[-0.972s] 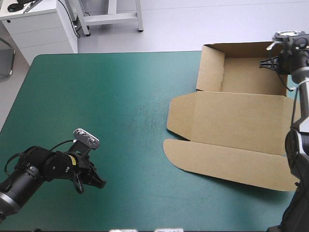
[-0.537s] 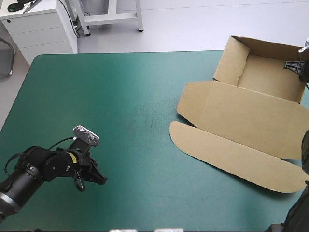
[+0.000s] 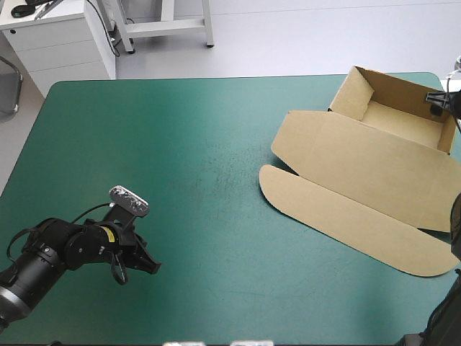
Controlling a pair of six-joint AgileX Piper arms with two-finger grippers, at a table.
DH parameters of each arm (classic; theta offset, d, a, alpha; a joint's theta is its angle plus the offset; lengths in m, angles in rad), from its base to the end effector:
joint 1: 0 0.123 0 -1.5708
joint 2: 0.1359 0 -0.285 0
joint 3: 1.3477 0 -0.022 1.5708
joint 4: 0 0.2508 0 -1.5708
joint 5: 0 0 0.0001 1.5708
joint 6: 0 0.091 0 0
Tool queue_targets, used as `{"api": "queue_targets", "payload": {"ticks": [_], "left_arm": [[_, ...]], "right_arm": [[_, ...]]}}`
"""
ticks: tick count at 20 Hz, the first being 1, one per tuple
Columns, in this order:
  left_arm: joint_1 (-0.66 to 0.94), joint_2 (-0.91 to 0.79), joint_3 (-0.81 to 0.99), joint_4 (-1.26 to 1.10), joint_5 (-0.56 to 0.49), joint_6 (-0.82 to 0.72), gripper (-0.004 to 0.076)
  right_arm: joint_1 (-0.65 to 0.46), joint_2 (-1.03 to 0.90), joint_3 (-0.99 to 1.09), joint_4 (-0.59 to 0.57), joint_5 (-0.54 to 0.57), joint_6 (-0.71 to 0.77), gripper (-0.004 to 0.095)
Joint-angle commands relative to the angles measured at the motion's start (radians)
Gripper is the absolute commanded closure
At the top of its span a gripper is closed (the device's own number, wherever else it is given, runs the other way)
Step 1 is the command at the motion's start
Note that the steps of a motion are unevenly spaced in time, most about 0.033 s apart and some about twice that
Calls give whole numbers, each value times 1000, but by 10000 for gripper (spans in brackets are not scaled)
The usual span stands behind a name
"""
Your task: Fold the box
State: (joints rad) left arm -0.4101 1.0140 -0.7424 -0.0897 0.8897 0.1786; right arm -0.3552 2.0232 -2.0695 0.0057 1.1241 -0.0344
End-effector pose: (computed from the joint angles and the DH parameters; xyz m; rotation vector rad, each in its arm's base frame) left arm 0.1602 -0.0766 0.2790 0.7199 2.5522 -0.1884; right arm 0.4254 -0.1573 0.3391 0.4113 2.5345 -0.1410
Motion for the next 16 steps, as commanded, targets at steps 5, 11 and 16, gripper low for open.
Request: {"api": "queue_targets", "payload": {"ticks": [5, 11, 16], "left_arm": [[-2, -16, -23, -19, -40, -1, 731], [-2, -16, -23, -36, -93, -1, 731], [-2, -22, -23, -26, -88, -1, 731]], "right_arm": [[-6, -190, -57, 198, 48, -137, 819], [98, -316, 105, 356, 131, -240, 913], [276, -530, 516, 315, -15, -282, 913]]}}
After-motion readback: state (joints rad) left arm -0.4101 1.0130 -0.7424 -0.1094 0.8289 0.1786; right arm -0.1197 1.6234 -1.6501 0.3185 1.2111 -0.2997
